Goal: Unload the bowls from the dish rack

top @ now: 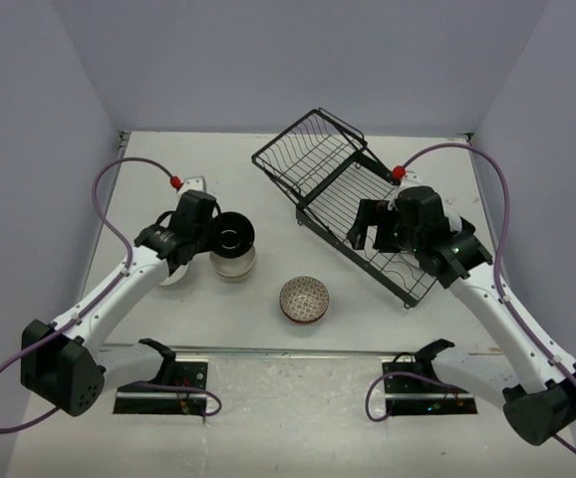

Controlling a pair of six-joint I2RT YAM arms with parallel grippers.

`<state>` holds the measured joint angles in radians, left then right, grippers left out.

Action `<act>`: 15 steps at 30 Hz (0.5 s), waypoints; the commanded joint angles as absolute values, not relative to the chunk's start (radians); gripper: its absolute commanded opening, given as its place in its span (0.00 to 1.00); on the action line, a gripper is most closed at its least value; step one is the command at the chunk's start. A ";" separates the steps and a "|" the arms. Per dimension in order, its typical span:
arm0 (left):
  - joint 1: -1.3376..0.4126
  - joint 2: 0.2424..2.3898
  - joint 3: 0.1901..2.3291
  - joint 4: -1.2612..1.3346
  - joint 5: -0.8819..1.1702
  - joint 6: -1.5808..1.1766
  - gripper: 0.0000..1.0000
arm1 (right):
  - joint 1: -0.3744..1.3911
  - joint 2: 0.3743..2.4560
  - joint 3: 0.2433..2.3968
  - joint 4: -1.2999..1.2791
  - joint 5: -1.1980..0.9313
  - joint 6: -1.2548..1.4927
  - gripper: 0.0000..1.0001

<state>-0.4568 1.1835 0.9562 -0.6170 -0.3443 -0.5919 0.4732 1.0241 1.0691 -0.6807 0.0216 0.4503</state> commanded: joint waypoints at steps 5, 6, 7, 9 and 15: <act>-0.442 1.129 0.931 -0.551 -0.232 -0.600 0.00 | 0.477 0.988 1.034 -0.683 0.101 0.403 0.99; -0.440 1.134 0.928 -0.551 -0.233 -0.598 0.00 | 0.477 0.986 1.034 -0.683 0.110 0.400 0.99; -0.439 1.137 0.928 -0.560 -0.232 -0.597 0.00 | 0.477 0.983 1.031 -0.686 0.124 0.400 0.99; -0.439 1.146 0.925 -0.564 -0.224 -0.592 0.00 | 0.477 0.983 1.031 -0.692 0.155 0.397 0.99; -0.437 1.161 0.922 -0.587 -0.222 -0.587 0.00 | 0.476 0.977 1.023 -0.696 0.176 0.370 0.99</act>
